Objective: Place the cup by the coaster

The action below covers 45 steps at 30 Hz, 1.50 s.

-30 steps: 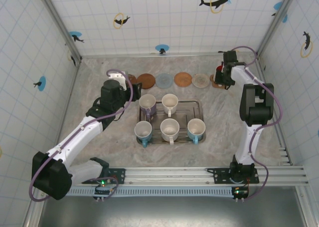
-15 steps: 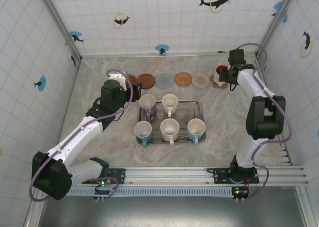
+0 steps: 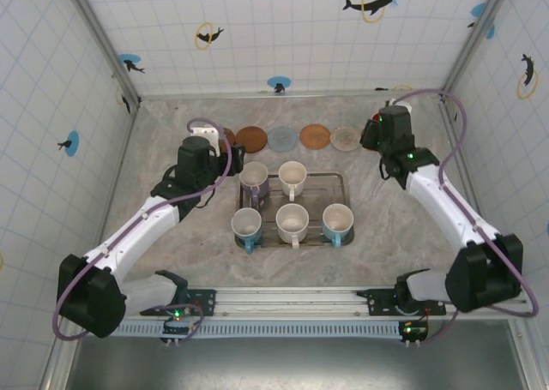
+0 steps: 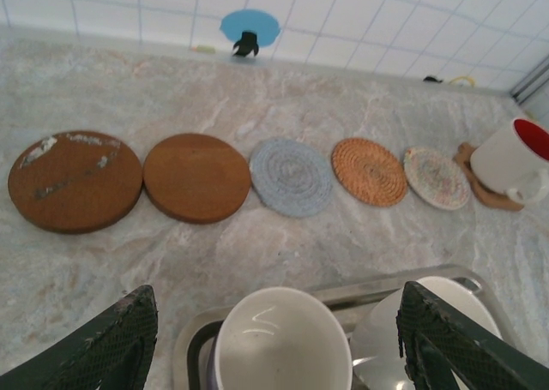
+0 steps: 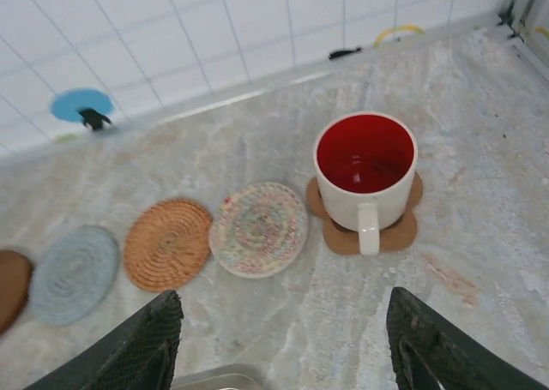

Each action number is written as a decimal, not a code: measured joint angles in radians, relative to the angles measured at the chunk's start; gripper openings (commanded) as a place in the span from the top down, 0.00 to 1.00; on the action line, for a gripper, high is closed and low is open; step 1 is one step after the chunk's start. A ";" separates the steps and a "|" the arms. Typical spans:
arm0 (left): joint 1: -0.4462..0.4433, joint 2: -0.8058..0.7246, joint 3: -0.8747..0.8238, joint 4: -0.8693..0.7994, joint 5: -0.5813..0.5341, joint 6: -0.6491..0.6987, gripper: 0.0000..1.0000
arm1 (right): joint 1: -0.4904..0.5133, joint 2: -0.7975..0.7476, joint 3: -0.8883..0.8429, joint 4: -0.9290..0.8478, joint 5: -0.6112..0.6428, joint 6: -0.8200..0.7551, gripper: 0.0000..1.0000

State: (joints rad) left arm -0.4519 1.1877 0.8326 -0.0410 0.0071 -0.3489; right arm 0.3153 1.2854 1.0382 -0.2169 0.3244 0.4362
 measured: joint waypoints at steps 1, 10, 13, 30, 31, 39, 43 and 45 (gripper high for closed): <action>0.000 0.012 0.009 -0.013 0.000 -0.001 0.27 | 0.006 -0.025 -0.027 0.029 0.010 0.024 0.32; -0.052 0.123 0.114 -0.101 0.018 -0.023 0.29 | 0.026 -0.168 -0.222 0.209 0.048 0.156 0.18; -0.100 0.165 0.172 -0.167 0.002 -0.022 0.29 | 0.030 -0.210 -0.275 0.250 0.049 0.175 0.16; -0.183 0.208 0.200 -0.450 -0.092 -0.074 0.27 | 0.031 -0.236 -0.304 0.340 0.033 0.189 0.14; -0.184 0.206 0.190 -0.453 -0.093 -0.076 0.27 | 0.031 -0.236 -0.304 0.340 0.033 0.189 0.14; -0.204 0.215 0.144 -0.455 -0.093 -0.083 0.27 | 0.031 -0.238 -0.305 0.347 0.026 0.191 0.14; -0.208 0.234 0.134 -0.439 -0.094 -0.083 0.29 | 0.031 -0.261 -0.319 0.343 0.039 0.187 0.13; -0.208 0.240 0.127 -0.427 -0.093 -0.084 0.31 | 0.031 -0.274 -0.321 0.339 0.044 0.185 0.13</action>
State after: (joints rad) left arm -0.6601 1.4281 0.9592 -0.4679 -0.0864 -0.4324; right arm 0.3462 1.0115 0.7170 0.1219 0.3687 0.6209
